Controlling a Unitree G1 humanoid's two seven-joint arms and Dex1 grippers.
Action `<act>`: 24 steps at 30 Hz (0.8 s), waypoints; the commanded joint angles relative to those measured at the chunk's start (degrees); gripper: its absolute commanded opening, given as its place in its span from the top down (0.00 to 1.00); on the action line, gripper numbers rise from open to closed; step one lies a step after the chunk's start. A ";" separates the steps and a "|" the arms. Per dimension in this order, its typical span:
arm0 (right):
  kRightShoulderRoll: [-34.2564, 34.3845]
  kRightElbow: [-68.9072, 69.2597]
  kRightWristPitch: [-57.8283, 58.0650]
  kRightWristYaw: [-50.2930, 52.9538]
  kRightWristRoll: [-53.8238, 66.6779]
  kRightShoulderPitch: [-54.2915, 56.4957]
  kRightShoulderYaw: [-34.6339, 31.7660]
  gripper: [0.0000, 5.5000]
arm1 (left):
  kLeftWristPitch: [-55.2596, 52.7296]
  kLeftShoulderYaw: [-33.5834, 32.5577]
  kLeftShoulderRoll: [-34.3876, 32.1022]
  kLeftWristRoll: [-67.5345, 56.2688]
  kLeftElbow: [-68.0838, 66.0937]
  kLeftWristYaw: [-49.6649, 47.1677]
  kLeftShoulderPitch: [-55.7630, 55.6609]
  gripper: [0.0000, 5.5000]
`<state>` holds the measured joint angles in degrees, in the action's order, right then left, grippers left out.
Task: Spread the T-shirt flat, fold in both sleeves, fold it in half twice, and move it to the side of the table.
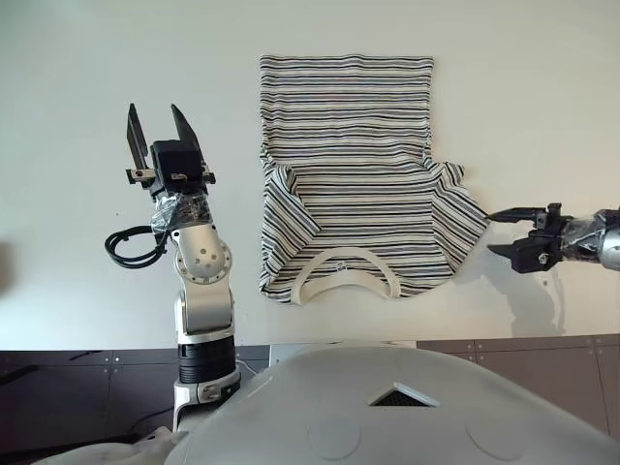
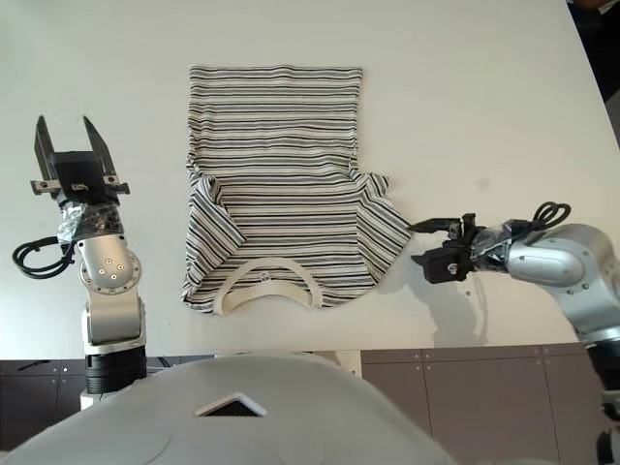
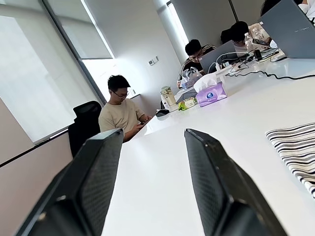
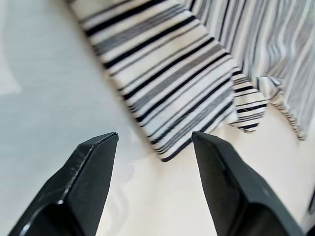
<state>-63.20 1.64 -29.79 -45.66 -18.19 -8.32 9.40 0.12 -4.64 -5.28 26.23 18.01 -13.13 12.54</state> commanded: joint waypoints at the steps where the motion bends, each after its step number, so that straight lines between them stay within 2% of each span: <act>1: 3.78 -0.10 3.64 4.90 -6.24 -0.92 0.33 0.49 | 0.40 -1.20 -1.10 0.23 -1.78 -1.01 0.60 0.58; 10: 5.56 4.48 7.08 10.00 -11.25 -5.65 0.07 0.49 | 0.73 0.24 0.12 1.38 -2.14 -2.67 2.09 0.58; 20: 7.23 6.56 13.82 13.19 -16.04 -6.78 -0.89 0.80 | 0.67 0.50 0.63 1.65 -2.24 -3.53 3.03 0.58; 24: 8.04 7.58 13.55 13.14 -16.14 -7.32 0.15 0.96 | 0.78 0.60 0.15 1.41 -2.63 -3.28 2.29 0.58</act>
<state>-56.00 8.75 -16.11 -31.57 -33.66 -14.63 8.17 0.57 -4.30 -4.96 27.40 15.93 -16.00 15.54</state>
